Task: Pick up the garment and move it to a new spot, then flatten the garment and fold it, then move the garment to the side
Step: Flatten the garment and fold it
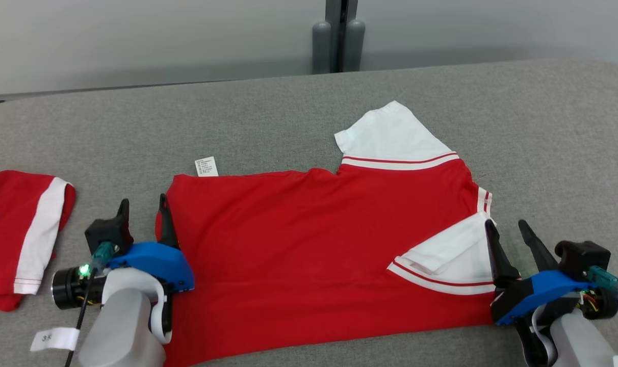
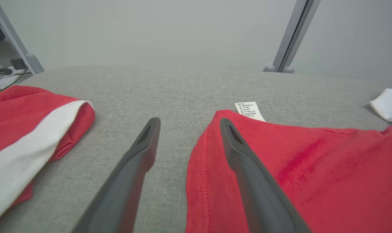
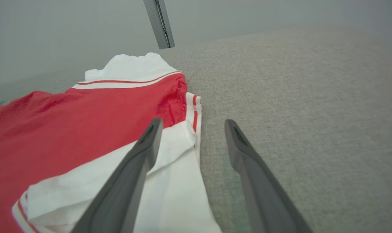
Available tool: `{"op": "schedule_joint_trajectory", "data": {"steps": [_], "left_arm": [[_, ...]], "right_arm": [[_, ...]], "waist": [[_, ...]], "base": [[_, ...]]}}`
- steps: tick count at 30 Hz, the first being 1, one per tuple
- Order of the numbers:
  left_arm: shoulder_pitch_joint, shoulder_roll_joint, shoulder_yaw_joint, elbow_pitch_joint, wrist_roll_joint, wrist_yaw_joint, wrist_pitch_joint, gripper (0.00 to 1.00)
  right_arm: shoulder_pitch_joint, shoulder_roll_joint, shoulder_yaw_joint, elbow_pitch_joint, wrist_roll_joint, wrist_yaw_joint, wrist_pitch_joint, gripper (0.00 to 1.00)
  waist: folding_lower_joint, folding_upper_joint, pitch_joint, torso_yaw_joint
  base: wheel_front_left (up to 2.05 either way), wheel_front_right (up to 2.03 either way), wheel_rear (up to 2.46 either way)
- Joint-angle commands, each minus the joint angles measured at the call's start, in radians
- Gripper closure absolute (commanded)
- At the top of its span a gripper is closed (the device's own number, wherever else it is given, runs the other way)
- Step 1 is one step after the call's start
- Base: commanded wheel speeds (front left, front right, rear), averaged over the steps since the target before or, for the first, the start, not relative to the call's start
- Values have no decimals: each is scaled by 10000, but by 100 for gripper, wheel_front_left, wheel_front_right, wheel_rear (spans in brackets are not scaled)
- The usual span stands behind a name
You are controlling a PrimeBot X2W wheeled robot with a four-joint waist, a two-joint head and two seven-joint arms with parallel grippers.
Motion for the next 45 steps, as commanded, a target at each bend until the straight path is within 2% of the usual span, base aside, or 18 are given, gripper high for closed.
{"op": "schedule_joint_trajectory", "data": {"steps": [1, 7, 16, 17, 18, 20, 21, 25, 32, 35, 36, 40, 45], "left_arm": [[-537, 59, 66, 442, -10, 49, -3, 0], [-1811, 106, -17, 1684, 97, -89, -3, 0], [-2551, 90, -229, 2852, 237, -267, -3, 0], [-2640, 64, -252, 2966, 235, -327, -1, 18], [-2706, 28, -317, 3123, 263, -376, 1, 50], [-2904, -52, -425, 3417, 259, -494, 15, 75], [-3018, -78, -488, 3513, 287, -522, 17, 100], [-3500, -212, -636, 3380, 350, -507, 11, 100], [-3902, -463, -1183, 2603, 371, -653, 0, 100], [-3941, -490, -1512, 2311, 160, -764, -2, 100], [-3873, -495, -2116, 2003, -86, -857, -1, 100], [-3858, -503, -3176, 1480, -828, -653, -1, 100], [-4003, -504, -4107, 1082, -1622, -237, 0, 100]], "right_arm": [[-365, -103, 240, 13, 2, -1, 2, 0], [-949, -341, 816, -59, 288, 0, 2, 0], [-2170, -821, 1689, 117, 644, 0, 4, 0], [-2427, -893, 1870, 216, 722, 0, 22, 0], [-2722, -960, 2035, 314, 780, -1, 67, 0], [-3320, -1136, 2430, 531, 878, -1, 328, 0], [-3633, -1182, 2592, 653, 976, -1, 487, 0], [-4978, -1465, 3202, 1233, 1278, 0, 1424, 0], [-6879, -2036, 3654, 2419, 1981, -1, 2975, 0], [-7295, -2196, 3689, 2727, 2142, -1, 3199, 0], [-7555, -2327, 3818, 3034, 2253, 0, 3464, 0], [-8106, -2705, 4025, 3508, 2392, -1, 3883, 0], [-8485, -2803, 4316, 3909, 2608, 0, 4261, 0]], "waist": [[-1, 0, 214, -73], [-1, 0, 772, -271], [-1, 0, 1320, -333], [-1, 0, 1375, -299], [-1, 0, 1435, -261], [-1, 0, 1570, -147], [-1, 0, 1638, -79], [-1, 0, 1925, 312], [-1, 0, 2516, 1358], [-1, 0, 2695, 1642], [-1, 0, 2831, 1926], [-1, 0, 3165, 2364], [-1, 0, 3545, 2598]], "base": [[0, 0, 0], [0, 0, 0], [0, 0, 0], [0, 0, 0], [0, 0, 0], [0, 0, 0], [0, 0, 0], [0, 0, 0], [0, 0, 0], [0, 0, 0], [0, 0, 0], [0, 0, 0], [0, 0, 0]]}}
